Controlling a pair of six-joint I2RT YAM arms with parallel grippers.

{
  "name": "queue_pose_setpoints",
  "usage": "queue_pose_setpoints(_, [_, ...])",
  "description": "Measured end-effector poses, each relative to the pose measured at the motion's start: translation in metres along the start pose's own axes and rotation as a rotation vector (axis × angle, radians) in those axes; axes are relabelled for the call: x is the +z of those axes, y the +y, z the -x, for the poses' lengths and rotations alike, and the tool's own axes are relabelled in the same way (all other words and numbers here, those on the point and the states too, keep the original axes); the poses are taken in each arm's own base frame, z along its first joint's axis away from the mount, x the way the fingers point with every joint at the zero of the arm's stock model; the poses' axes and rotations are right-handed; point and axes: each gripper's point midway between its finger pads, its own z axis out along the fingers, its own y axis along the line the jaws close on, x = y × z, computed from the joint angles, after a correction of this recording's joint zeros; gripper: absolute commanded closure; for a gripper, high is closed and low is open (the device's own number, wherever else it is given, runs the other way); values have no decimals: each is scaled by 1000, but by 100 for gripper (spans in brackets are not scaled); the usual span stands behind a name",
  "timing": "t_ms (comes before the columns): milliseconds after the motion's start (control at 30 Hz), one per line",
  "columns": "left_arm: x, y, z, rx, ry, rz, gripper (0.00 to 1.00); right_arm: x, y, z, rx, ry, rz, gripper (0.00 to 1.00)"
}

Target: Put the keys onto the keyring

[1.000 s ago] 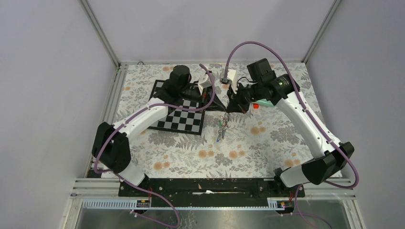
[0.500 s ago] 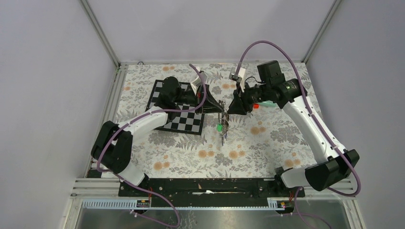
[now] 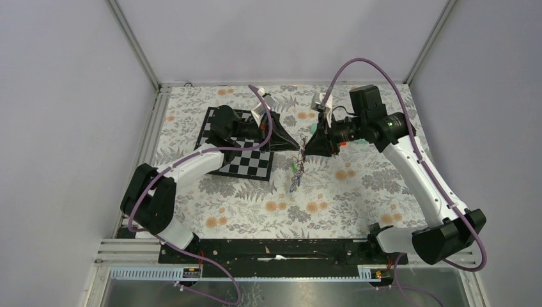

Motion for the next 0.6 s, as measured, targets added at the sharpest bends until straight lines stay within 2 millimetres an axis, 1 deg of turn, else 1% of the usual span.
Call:
queue_pose_setpoints(67, [0,-1,1,3,-2,-1,100,-1,3,2,-16,-14,7,85])
queue_pose_setpoints(367, [0,-5,4,-1,-5,-15,100,2,6,-1,-20,-29,38,100])
queue_pose_setpoints(600, [0,-8,6,-2,-12,-23,100,4,7,-1,-17,-43,52,100])
